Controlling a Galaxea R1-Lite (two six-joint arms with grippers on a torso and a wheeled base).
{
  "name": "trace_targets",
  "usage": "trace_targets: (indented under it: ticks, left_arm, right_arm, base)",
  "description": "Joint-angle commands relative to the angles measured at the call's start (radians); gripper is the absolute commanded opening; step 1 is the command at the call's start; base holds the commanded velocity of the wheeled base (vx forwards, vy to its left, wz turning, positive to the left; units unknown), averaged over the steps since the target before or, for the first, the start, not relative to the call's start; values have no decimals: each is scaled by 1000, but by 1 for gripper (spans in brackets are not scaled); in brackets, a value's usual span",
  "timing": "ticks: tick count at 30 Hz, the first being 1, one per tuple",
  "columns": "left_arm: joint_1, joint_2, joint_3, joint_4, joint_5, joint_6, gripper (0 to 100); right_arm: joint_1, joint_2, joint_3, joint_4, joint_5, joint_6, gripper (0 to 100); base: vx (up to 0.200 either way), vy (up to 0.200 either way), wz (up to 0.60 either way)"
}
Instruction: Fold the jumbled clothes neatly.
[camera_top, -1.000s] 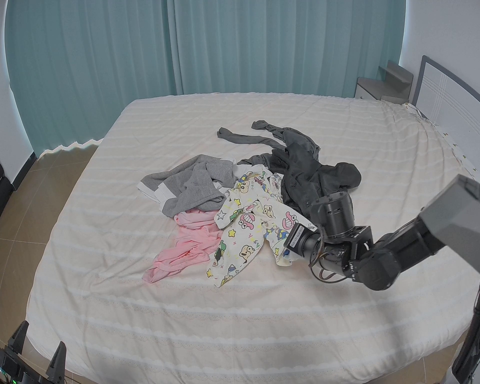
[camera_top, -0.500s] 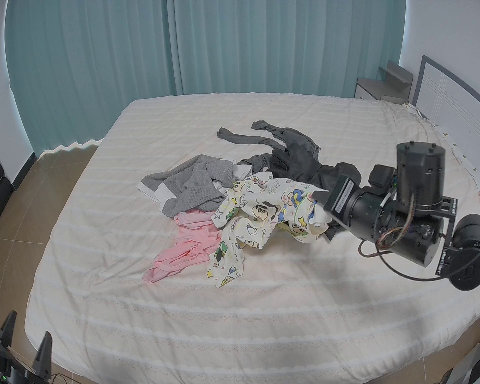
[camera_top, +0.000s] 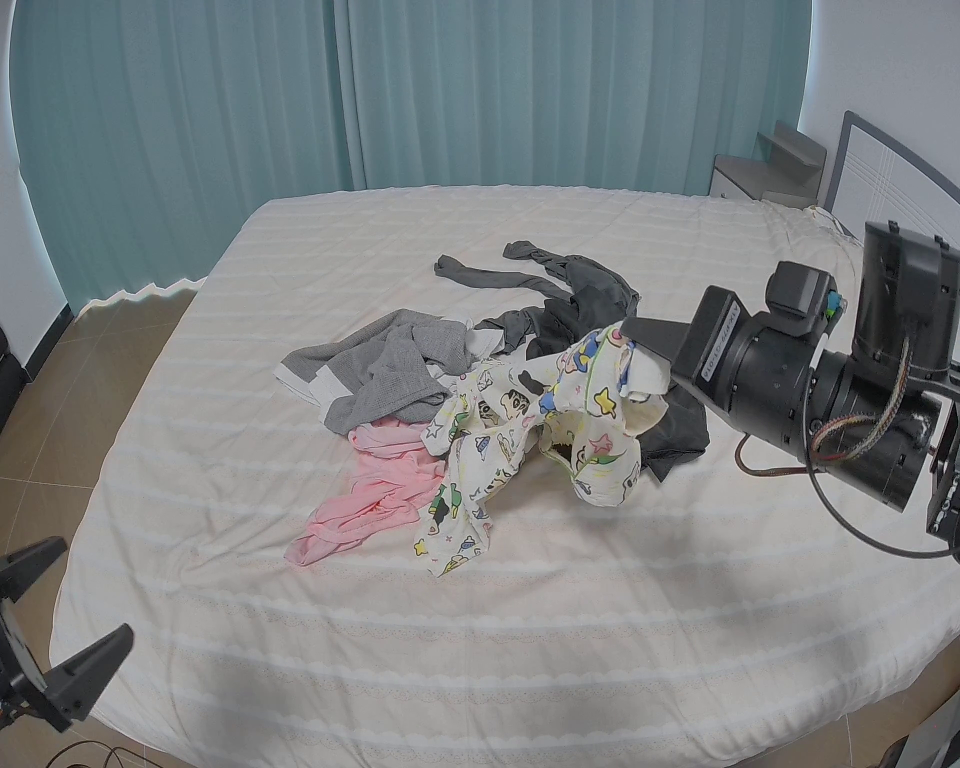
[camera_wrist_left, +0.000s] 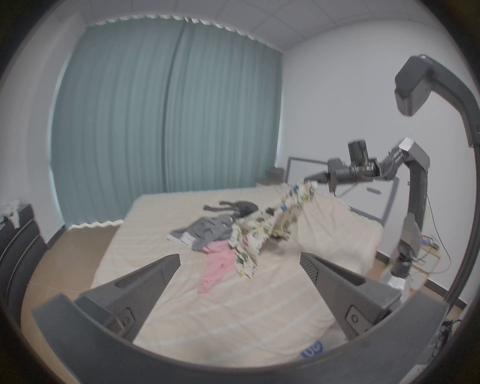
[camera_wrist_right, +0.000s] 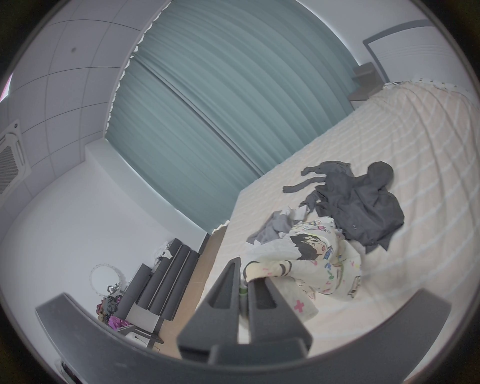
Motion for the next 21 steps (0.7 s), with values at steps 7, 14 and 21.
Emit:
trace_targets:
  ticks: [7, 14, 21]
  left_arm:
    - [-358, 964, -75, -331, -51, 162, 100]
    - [-442, 1224, -73, -614, 33, 132, 100]
    - [-531, 1421, -16, -874, 119, 72, 100]
  right_arm:
    - [142, 37, -247, 78, 37, -94, 0]
    - [145, 82, -376, 159, 62, -94, 0]
    - [157, 105, -444, 170, 62, -96, 0]
  base:
    - [0, 0, 0]
    - [0, 0, 0]
    - [0, 0, 0]
